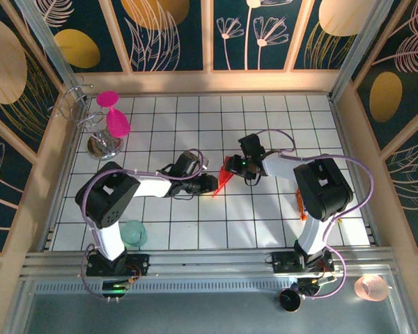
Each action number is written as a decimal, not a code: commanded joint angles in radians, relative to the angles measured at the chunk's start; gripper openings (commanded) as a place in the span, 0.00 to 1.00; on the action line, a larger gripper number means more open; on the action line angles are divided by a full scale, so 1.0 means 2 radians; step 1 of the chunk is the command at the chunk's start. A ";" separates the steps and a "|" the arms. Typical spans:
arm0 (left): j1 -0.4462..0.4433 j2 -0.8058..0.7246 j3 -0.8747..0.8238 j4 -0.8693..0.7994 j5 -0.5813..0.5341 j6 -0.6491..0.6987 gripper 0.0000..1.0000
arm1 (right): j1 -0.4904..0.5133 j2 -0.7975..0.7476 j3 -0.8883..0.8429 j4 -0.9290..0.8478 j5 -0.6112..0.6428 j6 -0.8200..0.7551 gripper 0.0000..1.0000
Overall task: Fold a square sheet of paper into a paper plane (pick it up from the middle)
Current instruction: Fold the wing for the fifth time at the center of the table.
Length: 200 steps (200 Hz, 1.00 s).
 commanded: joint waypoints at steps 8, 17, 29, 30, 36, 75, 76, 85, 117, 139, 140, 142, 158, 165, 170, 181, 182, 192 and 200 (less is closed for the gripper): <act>-0.001 0.013 0.011 -0.029 -0.013 0.013 0.30 | 0.010 0.063 -0.011 0.022 0.010 0.000 0.51; -0.001 0.015 0.011 -0.030 -0.015 0.014 0.29 | 0.010 0.064 -0.011 0.022 0.010 0.001 0.51; -0.001 0.018 0.012 -0.034 -0.017 0.014 0.28 | 0.010 0.065 -0.012 0.022 0.010 0.001 0.51; -0.002 0.018 0.012 -0.034 -0.017 0.014 0.28 | 0.010 0.065 -0.012 0.022 0.010 0.001 0.51; -0.001 0.019 0.012 -0.035 -0.018 0.015 0.28 | 0.010 0.065 -0.011 0.023 0.010 0.001 0.51; -0.002 0.028 0.013 -0.046 -0.024 0.016 0.26 | 0.010 0.071 -0.014 0.023 0.010 0.000 0.49; -0.002 0.028 0.013 -0.046 -0.025 0.016 0.26 | 0.010 0.072 -0.014 0.023 0.010 0.000 0.49; -0.002 0.030 0.015 -0.050 -0.028 0.016 0.25 | 0.010 0.073 -0.014 0.023 0.010 -0.001 0.49; -0.003 0.038 0.017 -0.058 -0.036 0.018 0.24 | 0.011 0.078 -0.015 0.022 0.011 0.000 0.49; -0.005 0.047 0.021 -0.070 -0.043 0.021 0.23 | 0.011 0.082 -0.016 0.021 0.011 -0.001 0.48; -0.004 0.047 0.021 -0.070 -0.043 0.021 0.23 | 0.011 0.082 -0.015 0.021 0.012 -0.001 0.48; -0.005 0.047 0.021 -0.071 -0.044 0.021 0.23 | 0.011 0.083 -0.016 0.021 0.012 -0.001 0.48; -0.006 0.052 0.024 -0.079 -0.051 0.024 0.23 | 0.011 0.087 -0.015 0.020 0.012 -0.002 0.48; -0.007 0.055 0.025 -0.084 -0.055 0.026 0.23 | 0.011 0.088 -0.014 0.021 0.012 -0.001 0.48; -0.008 0.056 0.026 -0.088 -0.057 0.027 0.23 | 0.011 0.089 -0.014 0.021 0.011 -0.001 0.48; -0.009 0.060 0.029 -0.099 -0.065 0.030 0.23 | 0.012 0.092 -0.013 0.021 0.011 -0.001 0.48; -0.009 0.060 0.029 -0.100 -0.066 0.030 0.23 | 0.012 0.092 -0.013 0.021 0.011 -0.001 0.48; -0.010 0.063 0.032 -0.108 -0.072 0.033 0.23 | 0.012 0.093 -0.013 0.021 0.011 -0.001 0.48; -0.011 0.065 0.032 -0.112 -0.076 0.035 0.23 | 0.012 0.094 -0.012 0.021 0.011 -0.001 0.48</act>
